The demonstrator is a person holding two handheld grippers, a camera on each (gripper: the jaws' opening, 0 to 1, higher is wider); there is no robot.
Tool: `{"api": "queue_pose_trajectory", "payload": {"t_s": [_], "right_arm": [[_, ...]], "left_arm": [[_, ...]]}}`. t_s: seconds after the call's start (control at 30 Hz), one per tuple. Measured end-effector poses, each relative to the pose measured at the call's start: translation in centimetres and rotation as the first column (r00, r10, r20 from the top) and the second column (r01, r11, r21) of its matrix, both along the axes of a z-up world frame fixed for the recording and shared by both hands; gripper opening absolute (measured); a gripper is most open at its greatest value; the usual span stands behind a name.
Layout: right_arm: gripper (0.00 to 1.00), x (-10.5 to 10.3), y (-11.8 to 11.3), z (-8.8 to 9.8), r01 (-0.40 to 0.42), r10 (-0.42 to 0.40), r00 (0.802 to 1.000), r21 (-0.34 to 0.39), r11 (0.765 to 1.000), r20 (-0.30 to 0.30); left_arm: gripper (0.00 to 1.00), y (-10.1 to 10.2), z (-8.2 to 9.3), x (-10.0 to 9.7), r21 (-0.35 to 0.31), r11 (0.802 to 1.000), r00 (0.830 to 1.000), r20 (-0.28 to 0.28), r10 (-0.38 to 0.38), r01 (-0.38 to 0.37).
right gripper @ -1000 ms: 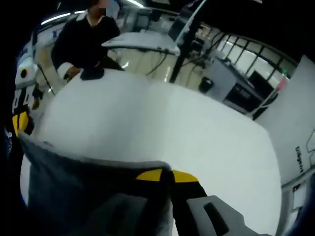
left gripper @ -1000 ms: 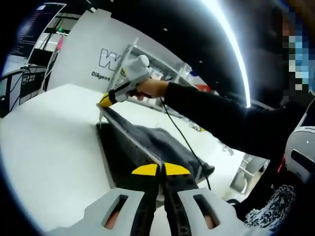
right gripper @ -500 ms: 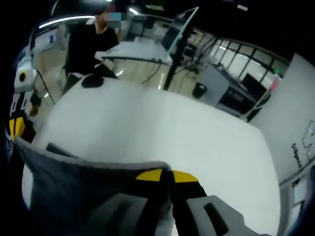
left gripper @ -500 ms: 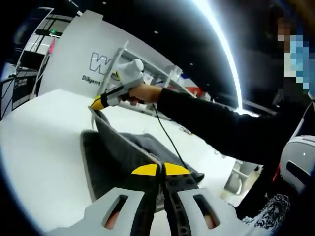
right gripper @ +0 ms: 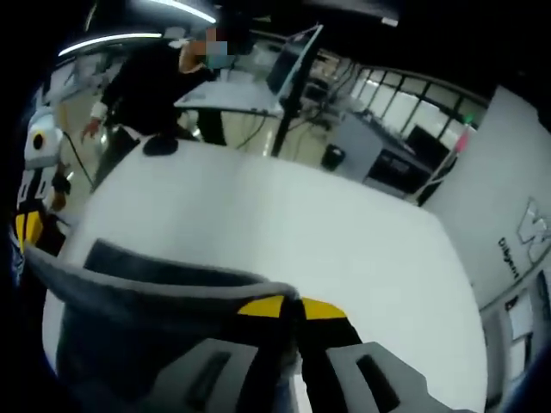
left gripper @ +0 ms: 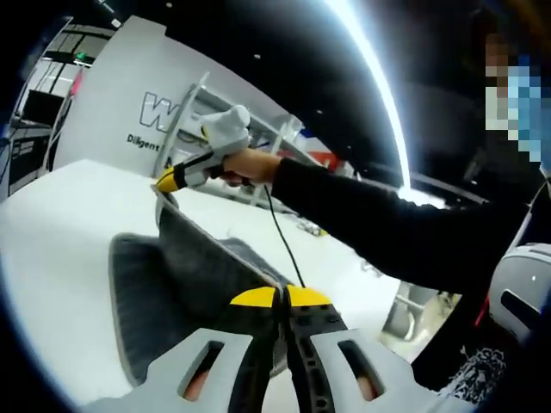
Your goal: Open the folded towel by lifting each exposed corner and separating the folded layers until the towel lies flat within the target outline without major curled edges
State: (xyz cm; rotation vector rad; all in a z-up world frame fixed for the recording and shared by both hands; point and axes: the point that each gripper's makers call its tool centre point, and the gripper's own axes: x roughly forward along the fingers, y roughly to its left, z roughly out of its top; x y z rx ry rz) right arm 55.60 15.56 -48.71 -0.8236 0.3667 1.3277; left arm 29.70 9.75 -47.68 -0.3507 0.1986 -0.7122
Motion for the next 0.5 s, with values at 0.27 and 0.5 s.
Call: {"api": "queue_pose_trajectory", "payload": {"t_s": [0.27, 0.5], "right_arm": [[0.01, -0.1, -1.5, 0.4, 0.013, -0.014, 1.000, 0.017, 1.000, 0.009], [0.01, -0.4, -2.2, 0.6, 0.019, -0.019, 1.000, 0.023, 1.000, 0.014]], "left_arm": [[0.00, -1.2, 0.1, 0.2, 0.010, 1.000, 1.000, 0.004, -0.025, 0.025], [0.00, -2.3, 0.5, 0.2, 0.011, 0.999, 0.999, 0.011, -0.040, 0.039]]}}
